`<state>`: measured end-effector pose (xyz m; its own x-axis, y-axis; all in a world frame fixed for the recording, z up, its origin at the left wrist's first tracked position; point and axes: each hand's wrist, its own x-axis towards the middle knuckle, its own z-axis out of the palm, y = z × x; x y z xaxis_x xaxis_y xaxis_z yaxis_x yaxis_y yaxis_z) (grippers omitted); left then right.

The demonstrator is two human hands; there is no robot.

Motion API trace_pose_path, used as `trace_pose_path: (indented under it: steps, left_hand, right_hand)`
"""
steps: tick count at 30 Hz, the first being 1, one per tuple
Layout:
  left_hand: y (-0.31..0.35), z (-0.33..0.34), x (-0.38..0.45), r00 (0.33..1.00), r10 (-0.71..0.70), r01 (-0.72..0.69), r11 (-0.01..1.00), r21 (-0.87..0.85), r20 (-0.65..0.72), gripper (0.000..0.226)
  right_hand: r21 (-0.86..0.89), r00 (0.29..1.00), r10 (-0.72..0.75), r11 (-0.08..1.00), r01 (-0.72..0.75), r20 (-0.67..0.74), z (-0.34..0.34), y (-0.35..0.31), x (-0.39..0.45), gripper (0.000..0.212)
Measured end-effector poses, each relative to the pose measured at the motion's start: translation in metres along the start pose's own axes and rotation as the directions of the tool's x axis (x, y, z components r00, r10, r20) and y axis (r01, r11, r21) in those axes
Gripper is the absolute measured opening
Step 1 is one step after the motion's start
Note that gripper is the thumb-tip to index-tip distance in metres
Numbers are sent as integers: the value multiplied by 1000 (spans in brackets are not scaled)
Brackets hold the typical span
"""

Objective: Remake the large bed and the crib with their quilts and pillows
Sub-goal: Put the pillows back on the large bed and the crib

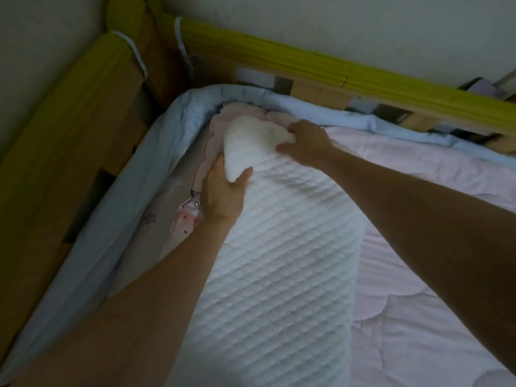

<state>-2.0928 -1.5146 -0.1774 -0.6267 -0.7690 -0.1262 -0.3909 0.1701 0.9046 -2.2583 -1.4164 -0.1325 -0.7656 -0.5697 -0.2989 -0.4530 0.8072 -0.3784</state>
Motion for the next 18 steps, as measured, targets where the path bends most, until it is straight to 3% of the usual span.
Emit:
trace_pose_path:
  steps: [2,5,8,11,18]
  left_hand:
    - [-3,-9,4,996,44,-43,999,10,-78,64]
    - [-11,-26,23,998,-26,18,991,133,61,81]
    - [-20,-51,23,965,-100,-6,916,401,242,76]
    - [-31,-73,-19,919,-265,86,857,508,291,69]
    - [-54,-140,-188,834,-515,316,739,595,197,85]
  right_hand:
    - [-43,980,-125,992,119,-157,2,-22,1,44]
    - [-149,945,-100,987,56,-311,22,-30,-3,39]
    - [-155,976,-16,988,-18,-216,57,-18,-34,53]
    - [-197,973,-165,971,133,-159,85,-15,-86,57]
    - [-248,940,-324,906,342,112,139,-26,-262,69]
